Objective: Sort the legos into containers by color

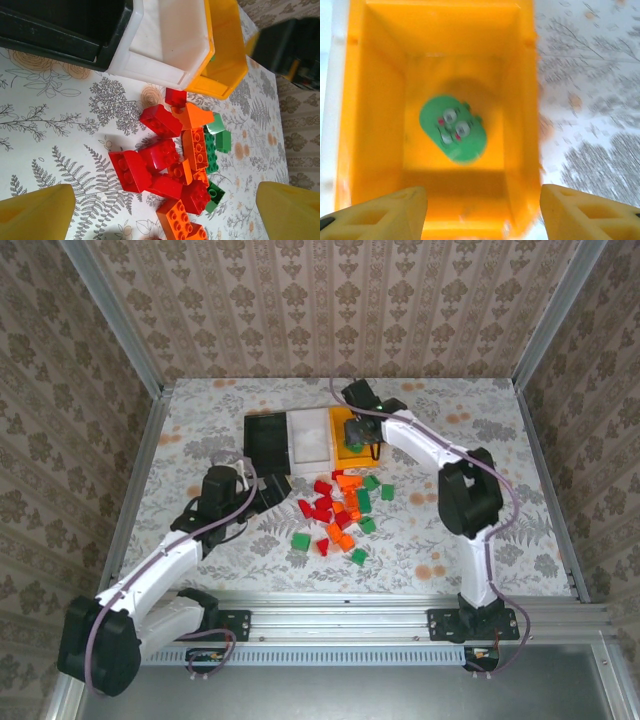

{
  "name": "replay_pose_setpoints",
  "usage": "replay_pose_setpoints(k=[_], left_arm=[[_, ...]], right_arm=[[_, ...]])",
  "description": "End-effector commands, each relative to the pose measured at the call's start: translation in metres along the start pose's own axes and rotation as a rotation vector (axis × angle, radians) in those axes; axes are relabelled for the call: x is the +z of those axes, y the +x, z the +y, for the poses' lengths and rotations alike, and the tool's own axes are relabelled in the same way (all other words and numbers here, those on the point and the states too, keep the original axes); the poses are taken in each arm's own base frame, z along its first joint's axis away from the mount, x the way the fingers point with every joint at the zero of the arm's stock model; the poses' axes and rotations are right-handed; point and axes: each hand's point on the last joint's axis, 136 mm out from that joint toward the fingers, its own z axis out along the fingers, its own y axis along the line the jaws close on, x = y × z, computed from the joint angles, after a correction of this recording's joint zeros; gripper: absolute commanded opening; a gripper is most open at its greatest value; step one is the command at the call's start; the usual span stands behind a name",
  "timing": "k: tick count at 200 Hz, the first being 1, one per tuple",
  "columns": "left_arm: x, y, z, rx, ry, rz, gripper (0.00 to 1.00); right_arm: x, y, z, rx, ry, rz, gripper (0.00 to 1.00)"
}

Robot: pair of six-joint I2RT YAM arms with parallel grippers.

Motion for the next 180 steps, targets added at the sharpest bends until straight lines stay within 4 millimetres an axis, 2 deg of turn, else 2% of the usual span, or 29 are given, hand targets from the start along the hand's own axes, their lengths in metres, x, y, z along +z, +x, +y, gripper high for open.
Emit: replay_pose_setpoints(k=[1, 17, 33, 45, 62, 81, 105, 108, 119, 146, 180], left_arm=[[0.006, 0.019, -0.012, 0.04, 0.038, 0.062, 0.94], [0.012, 0.035, -0.019, 0.08, 0.049, 0.099, 0.94], [0.016, 0.051, -0.025, 0.112, 0.065, 0.129, 0.94], [0.02, 0.061, -0.028, 0.136, 0.068, 0.147, 0.93], [0.026, 0.073, -0.03, 0.178, 0.057, 0.183, 0.93], [0.032, 0.08, -0.03, 0.188, 0.042, 0.212, 0.92], [0.034, 0.077, -0.03, 0.183, 0.039, 0.198, 0.92], [0.034, 0.077, -0.03, 0.183, 0.037, 0.197, 0.92], [0.032, 0.076, -0.03, 0.183, 0.035, 0.192, 0.92], [0.029, 0.074, -0.03, 0.182, 0.031, 0.182, 0.92], [0.024, 0.073, -0.026, 0.175, 0.02, 0.163, 0.92]], right_arm=[[-0.04, 0.014, -0.016, 0.058, -0.012, -0.051, 0.57], [-0.04, 0.054, -0.026, 0.081, -0.015, 0.007, 0.51], [-0.039, 0.09, -0.03, 0.096, -0.037, 0.075, 0.5], [-0.034, 0.113, -0.031, 0.105, -0.051, 0.126, 0.54], [-0.026, 0.134, -0.033, 0.107, -0.05, 0.173, 0.62], [-0.018, 0.145, -0.029, 0.108, -0.068, 0.208, 0.64], [-0.005, 0.155, -0.026, 0.105, -0.058, 0.253, 0.65], [-0.002, 0.151, -0.024, 0.109, -0.068, 0.235, 0.65], [0.005, 0.154, -0.023, 0.109, -0.064, 0.244, 0.64], [0.017, 0.16, -0.031, 0.109, -0.011, 0.256, 0.59], [0.021, 0.163, -0.041, 0.105, 0.033, 0.247, 0.58]])
